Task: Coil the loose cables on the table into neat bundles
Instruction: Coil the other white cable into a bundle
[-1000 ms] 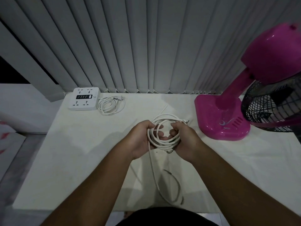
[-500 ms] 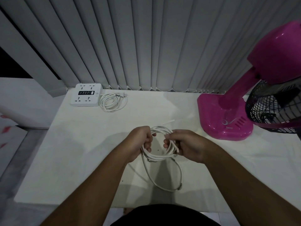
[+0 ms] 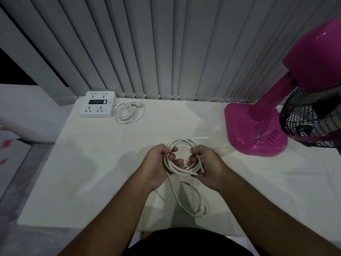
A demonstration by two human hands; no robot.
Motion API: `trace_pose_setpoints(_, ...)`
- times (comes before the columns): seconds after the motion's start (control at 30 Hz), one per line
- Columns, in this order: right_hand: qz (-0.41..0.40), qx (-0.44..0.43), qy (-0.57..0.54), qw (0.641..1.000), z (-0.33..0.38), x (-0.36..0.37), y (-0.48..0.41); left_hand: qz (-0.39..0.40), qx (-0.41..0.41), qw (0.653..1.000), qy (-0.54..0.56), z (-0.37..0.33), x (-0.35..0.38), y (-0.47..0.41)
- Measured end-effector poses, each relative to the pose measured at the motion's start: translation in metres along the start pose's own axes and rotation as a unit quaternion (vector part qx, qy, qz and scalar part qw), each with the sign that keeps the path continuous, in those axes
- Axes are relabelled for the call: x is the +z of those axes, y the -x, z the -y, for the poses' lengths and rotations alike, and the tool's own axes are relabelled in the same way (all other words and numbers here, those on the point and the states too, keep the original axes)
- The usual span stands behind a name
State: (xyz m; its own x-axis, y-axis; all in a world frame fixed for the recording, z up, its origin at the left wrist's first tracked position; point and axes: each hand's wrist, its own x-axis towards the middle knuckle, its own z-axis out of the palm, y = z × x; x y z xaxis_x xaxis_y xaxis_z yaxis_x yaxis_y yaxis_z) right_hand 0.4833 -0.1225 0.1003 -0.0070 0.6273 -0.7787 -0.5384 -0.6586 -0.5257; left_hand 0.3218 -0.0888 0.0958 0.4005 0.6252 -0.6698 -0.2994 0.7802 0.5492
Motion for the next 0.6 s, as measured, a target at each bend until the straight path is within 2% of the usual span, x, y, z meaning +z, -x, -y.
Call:
trace_pose_setpoints(0.1, -0.011, -0.008, 0.096, 0.995, -0.007, 0.000, 0.002, -0.041, 0.019, 0.999, 0.003, 0.006, -0.001, -0.003)
trace_pose_setpoints(0.2, -0.081, -0.085, 0.209, 0.971, -0.008, -0.008, -0.001, -0.058, 0.029, 0.997, -0.044, 0.003, -0.005, -0.005)
trace_pose_setpoints(0.3, -0.103, -0.176, 0.392, 0.897, -0.001, -0.011, 0.004, -0.044, 0.033, 0.989, -0.135, -0.003, -0.008, -0.005)
trace_pose_setpoints(0.37, -0.054, -0.222, 0.509, 0.830, 0.005, -0.010, 0.005, -0.024, 0.029, 0.981, -0.188, -0.007, -0.009, -0.004)
trace_pose_setpoints(0.4, -0.024, -0.222, 0.538, 0.813, 0.007, -0.009, 0.005, -0.012, 0.028, 0.978, -0.204, -0.009, -0.008, -0.004)
trace_pose_setpoints(0.43, 0.000, -0.208, 0.541, 0.815, 0.009, -0.006, 0.007, -0.003, 0.029, 0.977, -0.213, -0.010, -0.008, -0.003)
trace_pose_setpoints(0.5, 0.032, -0.162, 0.468, 0.868, 0.009, -0.002, 0.010, 0.010, 0.038, 0.978, -0.207, -0.010, -0.006, -0.002)
trace_pose_setpoints(0.53, 0.034, -0.145, 0.414, 0.898, 0.008, -0.001, 0.010, 0.018, 0.041, 0.980, -0.194, -0.009, -0.005, -0.001)
trace_pose_setpoints(0.6, 0.004, -0.134, 0.328, 0.935, 0.007, -0.001, 0.008, 0.036, 0.033, 0.986, -0.160, -0.007, -0.007, 0.000)
